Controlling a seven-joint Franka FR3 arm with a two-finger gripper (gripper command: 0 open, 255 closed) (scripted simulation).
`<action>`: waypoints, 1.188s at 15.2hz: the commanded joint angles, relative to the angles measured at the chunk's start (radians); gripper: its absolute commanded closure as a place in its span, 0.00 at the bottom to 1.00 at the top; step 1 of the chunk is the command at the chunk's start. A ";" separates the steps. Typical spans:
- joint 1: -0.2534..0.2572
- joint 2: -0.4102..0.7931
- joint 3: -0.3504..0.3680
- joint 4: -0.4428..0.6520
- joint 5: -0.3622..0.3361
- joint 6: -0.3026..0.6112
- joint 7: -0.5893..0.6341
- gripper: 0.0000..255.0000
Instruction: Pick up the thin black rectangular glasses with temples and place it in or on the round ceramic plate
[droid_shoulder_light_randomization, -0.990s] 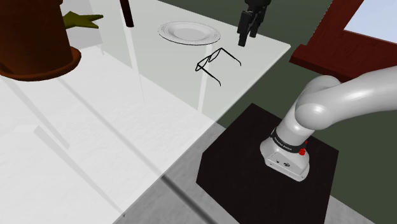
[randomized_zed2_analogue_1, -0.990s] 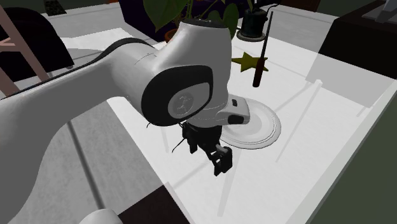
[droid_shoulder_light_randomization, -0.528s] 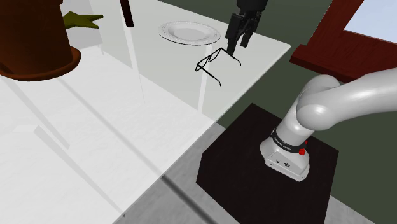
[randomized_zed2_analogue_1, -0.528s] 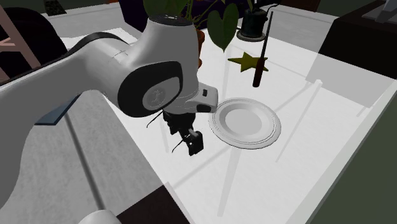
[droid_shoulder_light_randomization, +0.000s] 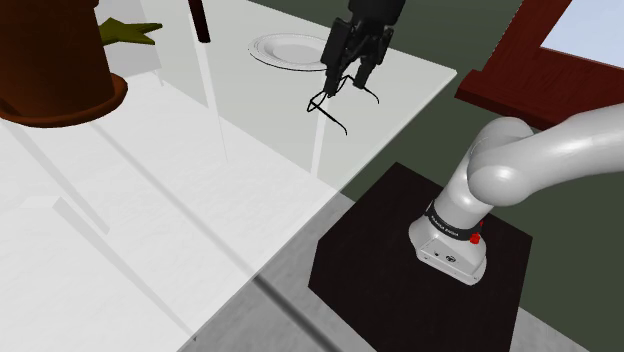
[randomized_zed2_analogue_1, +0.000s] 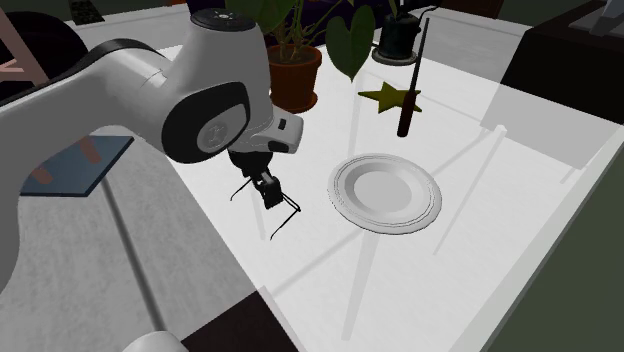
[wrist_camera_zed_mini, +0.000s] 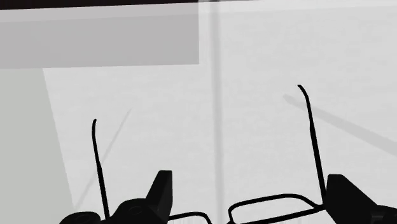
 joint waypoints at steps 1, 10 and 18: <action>0.009 0.014 0.037 0.018 0.045 0.034 0.050 0.00; 0.020 0.033 0.100 -0.049 0.100 0.153 0.077 0.00; 0.020 0.034 0.103 -0.055 0.102 0.161 0.077 0.00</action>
